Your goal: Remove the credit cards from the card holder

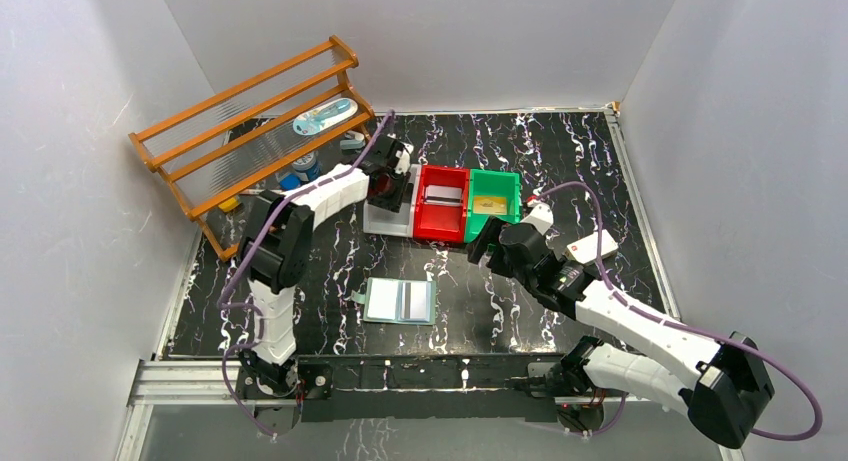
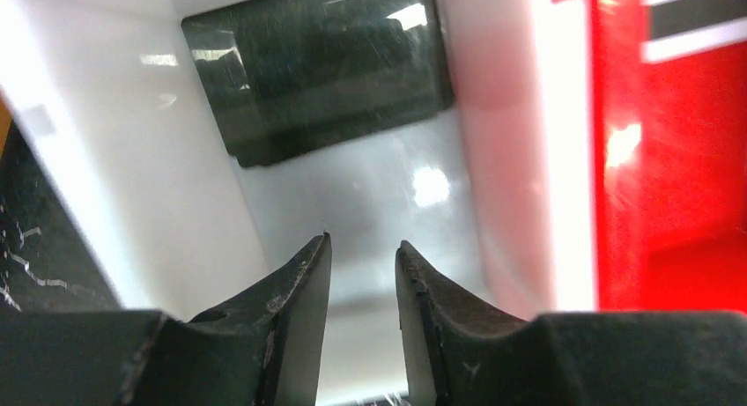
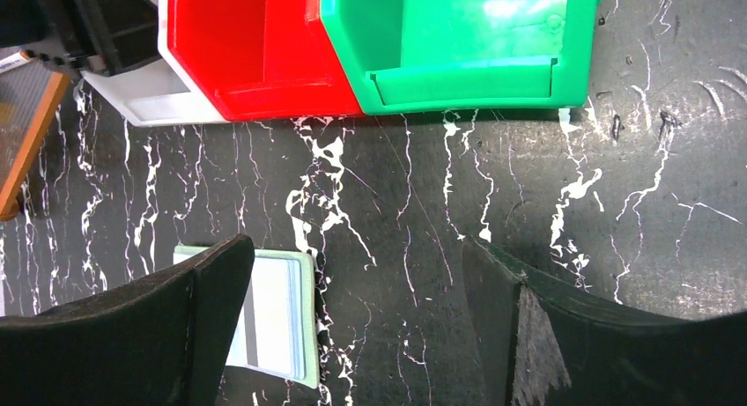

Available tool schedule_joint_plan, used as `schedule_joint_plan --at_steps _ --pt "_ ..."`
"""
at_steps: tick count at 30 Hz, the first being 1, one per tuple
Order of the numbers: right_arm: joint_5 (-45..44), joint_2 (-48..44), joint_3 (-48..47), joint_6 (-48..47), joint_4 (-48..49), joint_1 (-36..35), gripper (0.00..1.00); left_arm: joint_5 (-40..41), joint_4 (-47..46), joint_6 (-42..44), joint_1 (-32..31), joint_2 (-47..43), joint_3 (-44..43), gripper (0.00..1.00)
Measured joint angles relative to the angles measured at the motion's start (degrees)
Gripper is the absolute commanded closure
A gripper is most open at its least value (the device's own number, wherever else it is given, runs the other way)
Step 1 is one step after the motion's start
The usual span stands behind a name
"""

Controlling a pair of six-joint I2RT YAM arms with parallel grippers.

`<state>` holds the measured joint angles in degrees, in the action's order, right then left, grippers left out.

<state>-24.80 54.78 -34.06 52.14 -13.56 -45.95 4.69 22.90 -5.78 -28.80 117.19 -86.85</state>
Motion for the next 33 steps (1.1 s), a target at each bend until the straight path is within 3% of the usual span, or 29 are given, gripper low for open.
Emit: schedule_joint_plan --at_steps 8,13,21,26,33 --pt "2.23 2.21 -0.39 -1.14 0.17 0.26 0.03 -4.39 -0.2 -3.04 -0.09 -14.53 7.39 0.58" --pt "3.98 4.35 -1.79 -1.14 0.09 0.31 0.02 -6.47 -2.62 -6.32 -0.09 -26.34 17.4 0.48" --pt "10.08 8.31 -3.37 0.83 0.85 0.59 0.02 -7.28 -6.84 -14.05 0.26 -43.08 35.41 0.03" --pt "18.8 8.48 0.46 4.7 8.48 0.59 0.04 -7.74 -7.89 -19.08 0.81 -54.6 44.22 0.02" --pt "29.7 13.11 4.79 8.13 15.87 0.44 0.27 -8.24 -6.67 -23.12 0.98 -62.84 47.36 0.02"
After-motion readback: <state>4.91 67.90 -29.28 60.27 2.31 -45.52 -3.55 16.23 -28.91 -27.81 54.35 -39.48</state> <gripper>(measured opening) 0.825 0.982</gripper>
